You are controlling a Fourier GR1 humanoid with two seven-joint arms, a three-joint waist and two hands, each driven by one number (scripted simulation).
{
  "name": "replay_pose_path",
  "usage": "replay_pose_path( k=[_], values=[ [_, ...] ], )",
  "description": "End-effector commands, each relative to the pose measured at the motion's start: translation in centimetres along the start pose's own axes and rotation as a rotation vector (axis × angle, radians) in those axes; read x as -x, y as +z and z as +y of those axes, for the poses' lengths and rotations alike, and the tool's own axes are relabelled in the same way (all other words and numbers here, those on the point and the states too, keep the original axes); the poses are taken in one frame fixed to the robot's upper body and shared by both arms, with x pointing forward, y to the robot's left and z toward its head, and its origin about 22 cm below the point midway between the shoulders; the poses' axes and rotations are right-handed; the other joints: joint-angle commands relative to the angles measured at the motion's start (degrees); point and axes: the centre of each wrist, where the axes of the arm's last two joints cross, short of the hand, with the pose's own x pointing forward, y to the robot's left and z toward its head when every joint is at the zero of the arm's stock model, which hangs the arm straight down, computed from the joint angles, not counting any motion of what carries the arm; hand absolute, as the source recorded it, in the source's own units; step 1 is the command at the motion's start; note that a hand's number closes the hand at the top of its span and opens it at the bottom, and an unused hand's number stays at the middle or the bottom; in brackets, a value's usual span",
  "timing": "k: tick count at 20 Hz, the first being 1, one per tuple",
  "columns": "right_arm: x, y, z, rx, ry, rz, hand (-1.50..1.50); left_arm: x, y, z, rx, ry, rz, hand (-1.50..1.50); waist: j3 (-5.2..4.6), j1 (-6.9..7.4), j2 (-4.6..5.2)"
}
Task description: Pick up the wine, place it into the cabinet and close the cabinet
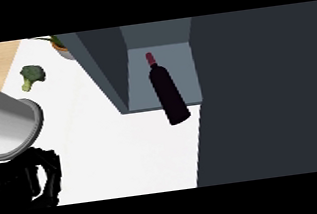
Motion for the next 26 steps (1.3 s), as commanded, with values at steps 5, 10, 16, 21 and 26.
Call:
replay_pose_path(
  k=[5,10,16,21,26],
  values=[
    [-3.0,-0.3,2.5,-0.179,-0.148,-0.08,1.5,-1.3,0.3,1.5,-0.001,0.0,-0.007,1.5,-0.02,0.06,-0.18],
    [-3.4,-3.0,2.6,-0.258,-0.143,-0.098,1.5,-0.4,2.1,3.0,0.032,0.018,-0.002,1.5,-0.1,1.1,0.0],
    [-2.8,-7.6,4.2,-0.299,-0.133,-0.141,1.5,-1.5,1.8,2.9,0.047,0.009,-0.01,1.5,-0.09,1.22,-0.11],
    [-4.1,-10.7,3.3,-0.335,-0.162,-0.151,1.5,-1.2,2.7,4.1,0.026,0.016,0.007,1.5,-0.08,1.34,0.03],
    [-5.1,-15.5,4.9,-0.295,-0.188,-0.143,1.5,-2.9,2.2,5.6,0.043,0.007,0.007,1.5,-0.05,1.33,-0.01]
  ],
)
